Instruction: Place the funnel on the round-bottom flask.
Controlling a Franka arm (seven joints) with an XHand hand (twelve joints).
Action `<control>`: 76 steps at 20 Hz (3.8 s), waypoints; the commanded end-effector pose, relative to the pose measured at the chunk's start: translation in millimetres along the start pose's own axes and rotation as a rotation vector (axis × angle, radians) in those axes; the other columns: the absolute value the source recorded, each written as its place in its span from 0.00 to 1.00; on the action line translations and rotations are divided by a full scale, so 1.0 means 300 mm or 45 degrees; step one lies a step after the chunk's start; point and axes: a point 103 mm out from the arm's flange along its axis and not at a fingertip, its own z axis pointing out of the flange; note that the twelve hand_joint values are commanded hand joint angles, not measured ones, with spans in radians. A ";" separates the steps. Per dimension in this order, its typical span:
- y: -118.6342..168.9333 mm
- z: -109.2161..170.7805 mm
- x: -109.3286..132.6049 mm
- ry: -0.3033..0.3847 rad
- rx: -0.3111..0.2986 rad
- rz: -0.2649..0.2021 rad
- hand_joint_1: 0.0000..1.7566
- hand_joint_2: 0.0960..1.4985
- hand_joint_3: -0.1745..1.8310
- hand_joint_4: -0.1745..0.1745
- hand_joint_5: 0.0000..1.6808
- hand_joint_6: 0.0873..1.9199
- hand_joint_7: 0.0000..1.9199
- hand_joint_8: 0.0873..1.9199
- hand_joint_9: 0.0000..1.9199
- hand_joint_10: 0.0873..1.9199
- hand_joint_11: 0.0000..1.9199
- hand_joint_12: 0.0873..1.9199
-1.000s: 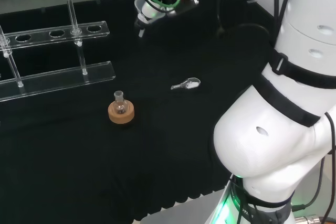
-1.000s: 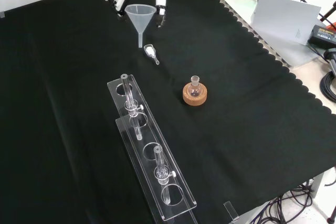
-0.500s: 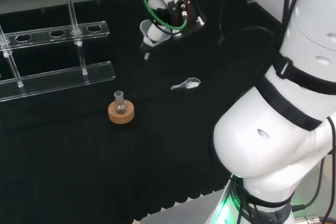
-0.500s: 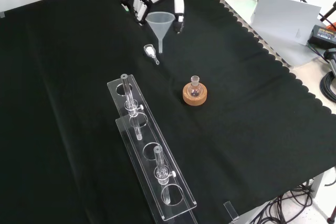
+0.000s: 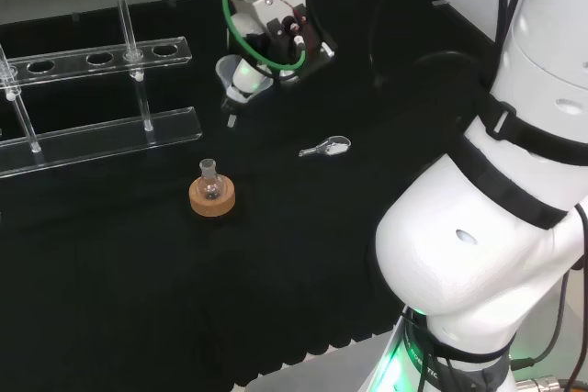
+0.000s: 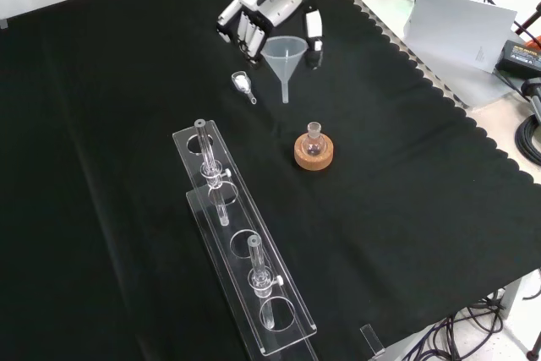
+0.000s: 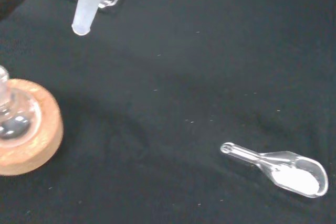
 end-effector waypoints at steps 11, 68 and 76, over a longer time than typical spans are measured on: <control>-0.052 0.006 0.085 0.013 -0.029 -0.088 0.43 0.34 0.33 0.66 0.51 0.36 0.64 0.21 0.58 0.14 0.00 0.78; 0.003 0.036 0.202 -0.135 0.042 -0.204 0.43 0.34 0.33 0.65 0.52 0.36 0.64 0.21 0.57 0.13 0.00 0.78; -0.007 0.010 0.200 -0.142 0.033 -0.224 0.43 0.34 0.34 0.65 0.52 0.36 0.64 0.21 0.56 0.12 0.00 0.78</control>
